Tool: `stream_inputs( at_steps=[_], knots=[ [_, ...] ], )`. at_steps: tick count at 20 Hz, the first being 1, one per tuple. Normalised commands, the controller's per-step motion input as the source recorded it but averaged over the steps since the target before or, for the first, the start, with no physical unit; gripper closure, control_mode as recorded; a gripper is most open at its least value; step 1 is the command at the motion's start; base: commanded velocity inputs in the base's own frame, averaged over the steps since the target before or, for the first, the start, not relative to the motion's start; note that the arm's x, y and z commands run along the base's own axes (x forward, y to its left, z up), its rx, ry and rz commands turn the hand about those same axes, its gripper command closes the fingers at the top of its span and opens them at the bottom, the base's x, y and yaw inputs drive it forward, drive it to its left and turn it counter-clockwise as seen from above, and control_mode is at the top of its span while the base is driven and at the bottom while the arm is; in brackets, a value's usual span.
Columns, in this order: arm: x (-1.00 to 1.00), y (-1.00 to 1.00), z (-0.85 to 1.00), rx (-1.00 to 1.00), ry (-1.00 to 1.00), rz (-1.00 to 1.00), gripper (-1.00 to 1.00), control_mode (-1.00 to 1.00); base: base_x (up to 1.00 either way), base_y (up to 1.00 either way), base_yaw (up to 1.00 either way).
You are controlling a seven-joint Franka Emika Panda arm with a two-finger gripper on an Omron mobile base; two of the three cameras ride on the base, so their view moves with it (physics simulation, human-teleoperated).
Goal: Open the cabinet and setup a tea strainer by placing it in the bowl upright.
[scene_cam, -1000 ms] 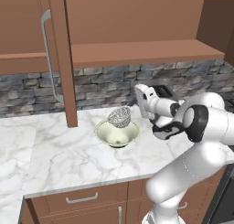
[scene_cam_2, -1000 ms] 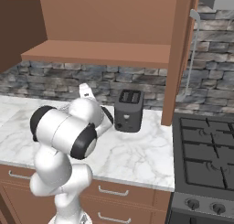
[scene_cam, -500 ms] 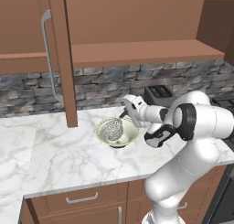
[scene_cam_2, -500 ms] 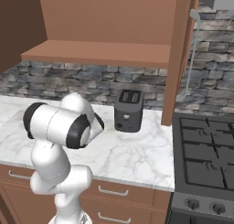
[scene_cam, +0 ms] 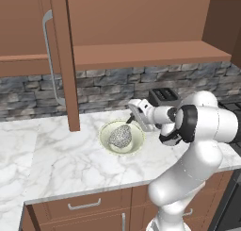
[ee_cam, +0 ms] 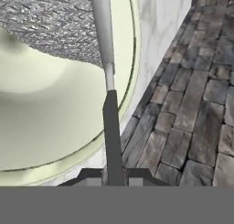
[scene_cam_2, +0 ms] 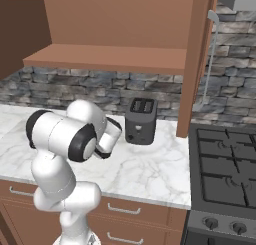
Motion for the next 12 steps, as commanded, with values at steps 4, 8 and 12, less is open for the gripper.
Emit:
stream_inputs(
  at_steps=[4, 8, 12],
  knots=[
    [0.22, -0.41, -0.06, 0.03, -0.04, 0.14, 1.00, -1.00, 0.00, 0.00, 0.00],
    [0.26, -0.13, -0.02, 0.00, -0.06, 0.11, 1.00, -1.00, 0.00, 0.00, 0.00],
    [0.13, -0.10, -0.17, 0.00, -0.19, 0.08, 1.00, -1.00, 0.00, 0.00, 0.00]
  ],
)
